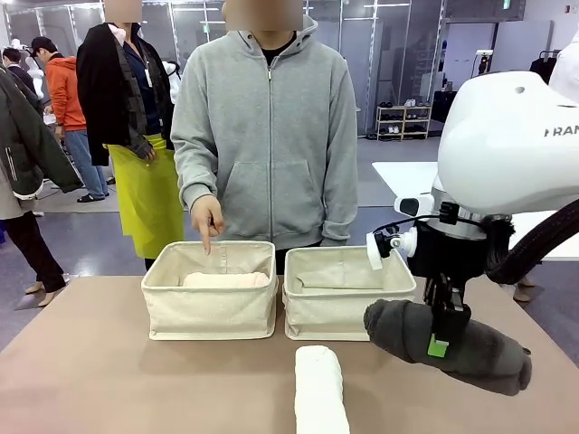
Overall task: Divide the towels into two baskets.
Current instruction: Pick up one hotel-folded towel from the bottom of the table and place it in the Fabric basket indicated by the person.
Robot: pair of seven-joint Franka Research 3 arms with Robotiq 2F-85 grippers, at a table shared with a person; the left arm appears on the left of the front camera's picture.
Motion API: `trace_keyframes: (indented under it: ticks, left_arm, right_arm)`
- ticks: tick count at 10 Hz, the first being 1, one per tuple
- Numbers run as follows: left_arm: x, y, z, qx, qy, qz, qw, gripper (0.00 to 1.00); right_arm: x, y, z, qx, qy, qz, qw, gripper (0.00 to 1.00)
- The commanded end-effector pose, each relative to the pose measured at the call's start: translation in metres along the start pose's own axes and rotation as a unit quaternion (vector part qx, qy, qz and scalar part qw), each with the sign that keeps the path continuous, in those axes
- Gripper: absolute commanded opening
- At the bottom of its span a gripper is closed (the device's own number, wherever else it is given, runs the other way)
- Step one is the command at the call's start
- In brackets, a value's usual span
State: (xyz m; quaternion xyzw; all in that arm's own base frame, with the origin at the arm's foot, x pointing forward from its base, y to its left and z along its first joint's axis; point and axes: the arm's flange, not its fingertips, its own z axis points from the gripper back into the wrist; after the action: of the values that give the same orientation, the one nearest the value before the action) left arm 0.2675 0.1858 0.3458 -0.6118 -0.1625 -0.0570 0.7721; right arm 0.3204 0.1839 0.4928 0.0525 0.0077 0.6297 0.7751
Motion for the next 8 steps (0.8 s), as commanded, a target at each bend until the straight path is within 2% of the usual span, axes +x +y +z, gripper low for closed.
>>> trace_keyframes:
  ticks: [1,4,5,6,8]
  left_arm:
    - [-0.004,-0.004,0.002,-0.005,0.002,0.004,1.0,1.0]
    - [-0.004,-0.004,0.002,-0.005,0.002,0.004,1.0,1.0]
    - [-0.004,-0.004,0.002,-0.005,0.002,0.004,1.0,1.0]
    - [-0.004,-0.004,0.002,-0.005,0.002,0.004,1.0,1.0]
    - [-0.004,-0.004,0.002,-0.005,0.002,0.004,1.0,1.0]
  right_arm:
    - [0.002,0.001,0.006,-0.006,-0.008,-0.026,1.0,0.2]
    - [0.002,0.001,0.006,-0.006,-0.008,-0.026,1.0,0.2]
    - [-0.001,-0.002,0.003,-0.002,-0.003,-0.01,1.0,0.41]
    - [0.02,-0.01,0.011,-0.023,0.009,0.018,1.0,0.41]
    - [0.088,-0.035,0.035,-0.051,0.049,0.073,0.995,0.41]
